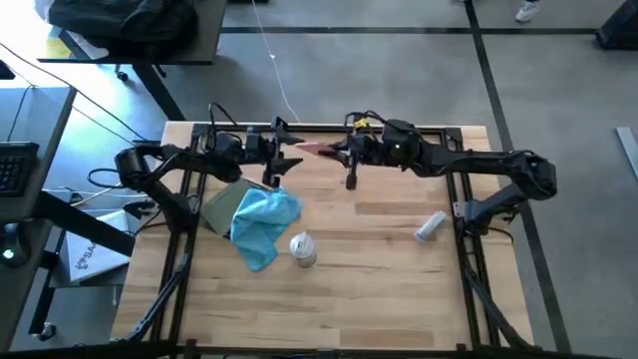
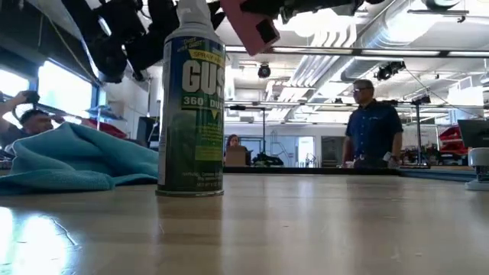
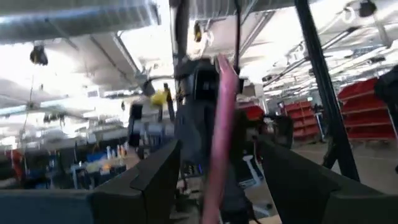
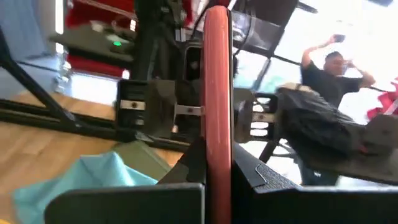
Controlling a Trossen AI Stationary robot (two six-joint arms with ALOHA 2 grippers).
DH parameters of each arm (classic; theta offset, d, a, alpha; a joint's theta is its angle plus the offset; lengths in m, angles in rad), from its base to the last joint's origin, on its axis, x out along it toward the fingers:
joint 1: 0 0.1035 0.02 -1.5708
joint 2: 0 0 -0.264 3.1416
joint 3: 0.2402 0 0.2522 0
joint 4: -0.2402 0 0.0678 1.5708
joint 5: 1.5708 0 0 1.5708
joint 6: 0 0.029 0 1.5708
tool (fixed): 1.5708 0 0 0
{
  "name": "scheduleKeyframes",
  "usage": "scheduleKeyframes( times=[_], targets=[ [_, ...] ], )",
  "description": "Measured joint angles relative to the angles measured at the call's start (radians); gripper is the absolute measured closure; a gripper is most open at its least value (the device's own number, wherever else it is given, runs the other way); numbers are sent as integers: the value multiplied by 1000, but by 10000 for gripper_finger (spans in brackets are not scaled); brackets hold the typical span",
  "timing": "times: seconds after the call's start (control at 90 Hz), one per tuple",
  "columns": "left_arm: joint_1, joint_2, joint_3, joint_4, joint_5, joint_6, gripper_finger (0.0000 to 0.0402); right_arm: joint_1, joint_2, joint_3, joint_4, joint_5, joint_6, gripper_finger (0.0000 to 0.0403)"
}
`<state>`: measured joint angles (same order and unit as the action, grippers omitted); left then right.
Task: Apply microfiber cloth
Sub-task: Spray the cellphone with the spray bottle cleaner
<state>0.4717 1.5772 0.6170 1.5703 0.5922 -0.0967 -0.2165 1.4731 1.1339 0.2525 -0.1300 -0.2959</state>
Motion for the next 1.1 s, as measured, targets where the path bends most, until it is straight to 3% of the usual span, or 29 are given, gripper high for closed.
scheduleKeyframes(
  times=[0.222, 0.456, 0.644, 0.911, 1.1],
  targets=[
    [-12, -28, 14, 0, 15, -2, 199, -10, 21, 0, -3, 1, 35, 402],
    [-28, -52, 14, -1, -47, 7, 199, -6, 31, 0, 23, -5, 59, 402],
    [-65, -51, 14, -14, -49, 39, 199, -6, 65, 0, 94, -100, 99, 402],
    [-83, -51, 17, -5, -52, 37, 200, -6, 74, 0, 115, -100, 113, 402],
    [-85, -51, 40, -37, -105, 21, 233, -6, 74, 0, 115, -104, 112, 402]
  ],
)
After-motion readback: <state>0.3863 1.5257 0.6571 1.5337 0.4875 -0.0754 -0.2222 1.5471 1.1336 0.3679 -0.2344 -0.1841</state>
